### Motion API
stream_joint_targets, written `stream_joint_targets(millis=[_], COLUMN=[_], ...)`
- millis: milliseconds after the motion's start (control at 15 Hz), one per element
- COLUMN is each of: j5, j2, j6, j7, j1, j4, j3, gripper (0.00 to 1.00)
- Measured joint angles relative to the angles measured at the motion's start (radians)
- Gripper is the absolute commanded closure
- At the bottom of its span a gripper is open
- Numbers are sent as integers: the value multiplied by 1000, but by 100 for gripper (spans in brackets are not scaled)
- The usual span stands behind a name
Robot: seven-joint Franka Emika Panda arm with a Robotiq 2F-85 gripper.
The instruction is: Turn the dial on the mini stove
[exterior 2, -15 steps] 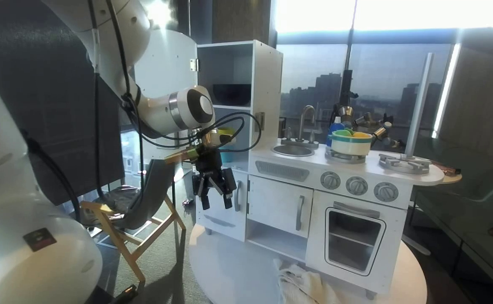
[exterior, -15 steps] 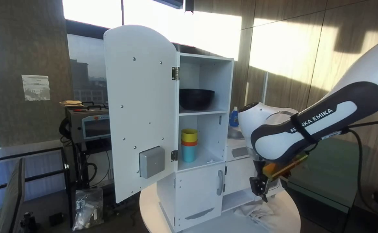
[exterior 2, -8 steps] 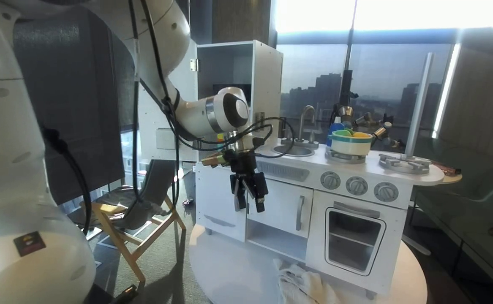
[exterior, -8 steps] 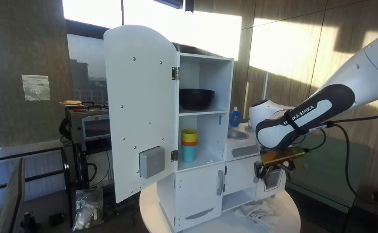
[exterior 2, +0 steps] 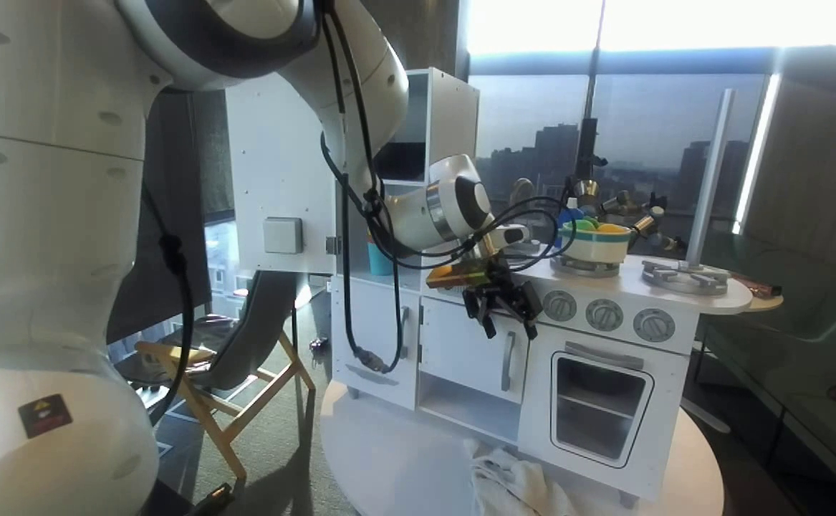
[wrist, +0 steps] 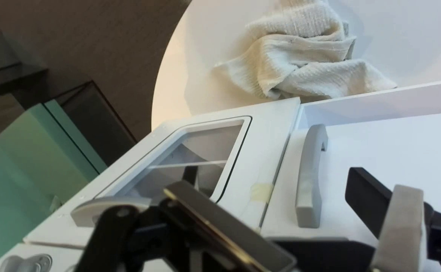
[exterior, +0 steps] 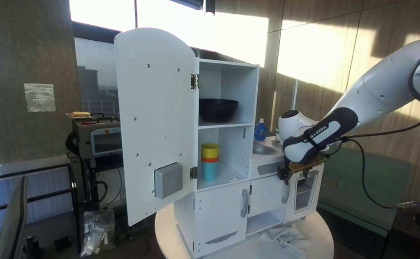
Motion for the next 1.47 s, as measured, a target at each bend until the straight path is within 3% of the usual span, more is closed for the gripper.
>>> stream_joint_targets(millis=[133,1000,1467], j5=[11,9,11], j2=[32,28,-147], j6=[0,-12,-168], j7=[-85,-80,-155], j1=[1,18,-14], j4=[44,35,-20], j3=[-11,-39,-114], gripper=[0,0,0])
